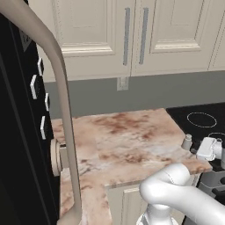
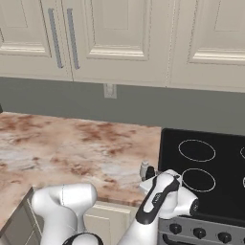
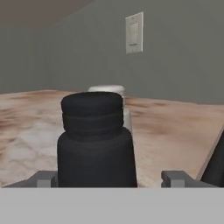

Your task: Take 2 condiments from the cabinet and move them on the counter near the stove.Make sure the condiments are lined up with each other, next to each other.

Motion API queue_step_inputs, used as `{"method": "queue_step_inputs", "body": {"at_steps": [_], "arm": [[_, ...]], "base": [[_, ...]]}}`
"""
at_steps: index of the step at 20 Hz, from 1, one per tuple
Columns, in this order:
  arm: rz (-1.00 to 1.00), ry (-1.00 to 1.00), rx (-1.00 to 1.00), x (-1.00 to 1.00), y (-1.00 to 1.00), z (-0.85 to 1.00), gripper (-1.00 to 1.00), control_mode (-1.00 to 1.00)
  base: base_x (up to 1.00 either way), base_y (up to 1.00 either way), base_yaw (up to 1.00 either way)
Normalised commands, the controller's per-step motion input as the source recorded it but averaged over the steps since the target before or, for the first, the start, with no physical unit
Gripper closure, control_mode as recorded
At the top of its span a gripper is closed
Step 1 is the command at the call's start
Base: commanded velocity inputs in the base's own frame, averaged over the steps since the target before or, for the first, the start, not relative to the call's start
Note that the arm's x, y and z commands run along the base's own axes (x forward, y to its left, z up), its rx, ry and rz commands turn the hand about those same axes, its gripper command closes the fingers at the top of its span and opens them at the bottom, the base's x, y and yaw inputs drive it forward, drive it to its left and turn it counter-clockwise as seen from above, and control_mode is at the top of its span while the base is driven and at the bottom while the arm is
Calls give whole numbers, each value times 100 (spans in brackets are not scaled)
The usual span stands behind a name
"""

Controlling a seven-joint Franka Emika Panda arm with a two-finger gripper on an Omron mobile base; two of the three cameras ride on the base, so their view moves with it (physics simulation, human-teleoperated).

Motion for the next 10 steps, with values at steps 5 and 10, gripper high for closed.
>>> {"method": "queue_step_inputs", "body": {"at_steps": [5,10], "arm": [[1,-6,0,-4,0,0,-100,-100],[3,-11,0,-13,0,1,-100,-100]], "base": [[0,0,0],[0,0,0]]}}
